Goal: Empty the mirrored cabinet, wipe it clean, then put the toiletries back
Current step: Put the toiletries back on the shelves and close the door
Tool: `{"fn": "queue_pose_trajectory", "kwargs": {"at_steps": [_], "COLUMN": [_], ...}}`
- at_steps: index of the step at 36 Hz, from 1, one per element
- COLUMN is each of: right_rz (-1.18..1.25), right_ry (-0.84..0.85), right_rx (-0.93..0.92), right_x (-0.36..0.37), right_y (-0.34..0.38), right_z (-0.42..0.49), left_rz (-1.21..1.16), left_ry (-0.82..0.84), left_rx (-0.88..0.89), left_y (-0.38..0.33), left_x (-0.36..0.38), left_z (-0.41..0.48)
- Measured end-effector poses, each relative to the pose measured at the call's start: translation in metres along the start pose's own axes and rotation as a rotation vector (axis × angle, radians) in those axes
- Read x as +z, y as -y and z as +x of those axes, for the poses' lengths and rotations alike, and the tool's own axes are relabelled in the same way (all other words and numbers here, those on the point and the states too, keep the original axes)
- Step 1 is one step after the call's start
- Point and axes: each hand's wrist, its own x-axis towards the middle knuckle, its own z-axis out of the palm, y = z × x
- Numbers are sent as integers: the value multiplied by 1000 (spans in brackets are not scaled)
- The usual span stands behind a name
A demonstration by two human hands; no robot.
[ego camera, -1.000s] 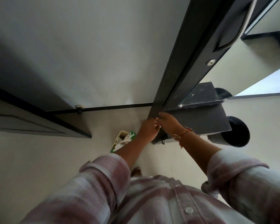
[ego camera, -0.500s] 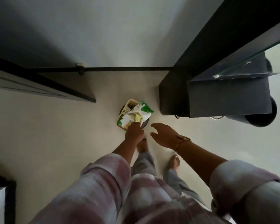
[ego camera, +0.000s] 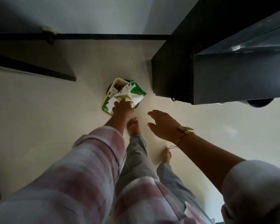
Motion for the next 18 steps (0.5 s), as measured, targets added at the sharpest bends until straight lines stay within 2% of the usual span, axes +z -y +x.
{"fn": "queue_pose_trajectory", "kwargs": {"at_steps": [13,18], "right_rz": [-21,-12], "right_ry": [36,32], "right_rx": [-10,-20], "right_x": [1,-1], "right_y": [-20,-20], "right_z": [0,-4], "left_rz": [-117,-117], "left_ry": [-12,-75], "left_rx": [-54,-10], "left_y": [2,9], "left_x": [12,14], "left_z": [4,-8]}}
